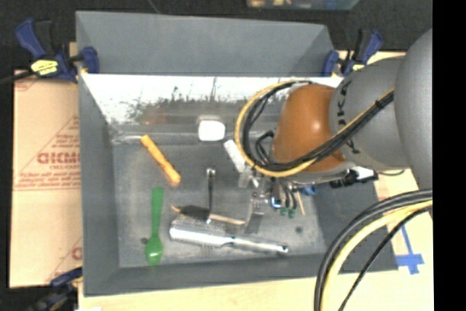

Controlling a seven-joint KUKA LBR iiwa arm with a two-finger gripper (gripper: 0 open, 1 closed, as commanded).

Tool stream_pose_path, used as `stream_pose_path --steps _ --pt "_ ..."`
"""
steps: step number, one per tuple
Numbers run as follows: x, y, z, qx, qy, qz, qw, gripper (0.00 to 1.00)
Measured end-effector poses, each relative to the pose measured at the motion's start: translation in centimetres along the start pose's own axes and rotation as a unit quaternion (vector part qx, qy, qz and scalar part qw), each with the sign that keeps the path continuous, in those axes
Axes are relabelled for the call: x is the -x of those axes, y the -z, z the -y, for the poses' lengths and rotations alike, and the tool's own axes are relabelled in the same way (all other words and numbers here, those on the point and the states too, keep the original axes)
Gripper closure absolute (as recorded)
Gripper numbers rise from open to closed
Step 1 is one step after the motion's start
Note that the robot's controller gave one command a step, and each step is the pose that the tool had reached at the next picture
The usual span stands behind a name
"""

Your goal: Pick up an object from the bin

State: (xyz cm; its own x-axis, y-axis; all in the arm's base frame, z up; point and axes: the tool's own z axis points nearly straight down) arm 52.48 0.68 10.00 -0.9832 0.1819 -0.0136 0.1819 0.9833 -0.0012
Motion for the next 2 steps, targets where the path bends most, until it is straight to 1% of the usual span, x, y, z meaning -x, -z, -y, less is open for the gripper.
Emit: stream_pose_path --steps 1,2 --pt "-5.9 -2.7 -4.6 0.001 0.047 0.0015 0.9989 0.0" --pt "4.0 -2.7 -3.2 0.002 -0.095 0.0059 0.9955 1.0"
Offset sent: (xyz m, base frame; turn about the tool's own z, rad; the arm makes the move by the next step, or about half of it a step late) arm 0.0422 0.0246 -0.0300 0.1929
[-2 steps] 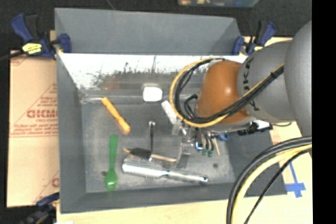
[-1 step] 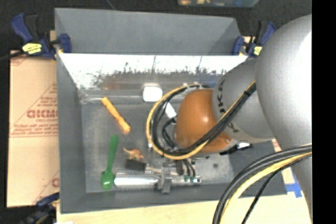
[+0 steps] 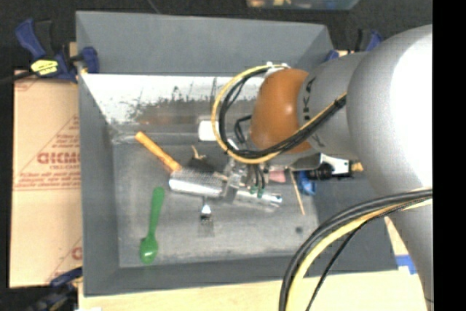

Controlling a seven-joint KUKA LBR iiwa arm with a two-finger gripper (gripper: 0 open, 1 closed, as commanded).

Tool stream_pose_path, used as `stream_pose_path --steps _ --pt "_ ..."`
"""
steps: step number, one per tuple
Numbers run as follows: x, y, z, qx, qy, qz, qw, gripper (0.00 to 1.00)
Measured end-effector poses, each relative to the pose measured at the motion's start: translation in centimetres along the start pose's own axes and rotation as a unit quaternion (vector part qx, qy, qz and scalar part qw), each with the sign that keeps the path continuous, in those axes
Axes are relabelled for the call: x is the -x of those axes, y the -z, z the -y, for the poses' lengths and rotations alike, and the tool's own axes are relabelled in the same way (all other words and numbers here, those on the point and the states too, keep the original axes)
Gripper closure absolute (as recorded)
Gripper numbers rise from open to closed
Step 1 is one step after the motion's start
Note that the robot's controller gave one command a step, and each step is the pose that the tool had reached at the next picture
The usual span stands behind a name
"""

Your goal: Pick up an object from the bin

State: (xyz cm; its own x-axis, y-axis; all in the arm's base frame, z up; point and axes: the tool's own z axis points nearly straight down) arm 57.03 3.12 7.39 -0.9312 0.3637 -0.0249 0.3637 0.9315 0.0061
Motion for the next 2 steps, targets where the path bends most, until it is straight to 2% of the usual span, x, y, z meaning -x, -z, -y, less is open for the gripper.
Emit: stream_pose_path --steps 2 --pt "0.06 0.57 0.0 0.0 0.002 0.0016 1.0 1.0"
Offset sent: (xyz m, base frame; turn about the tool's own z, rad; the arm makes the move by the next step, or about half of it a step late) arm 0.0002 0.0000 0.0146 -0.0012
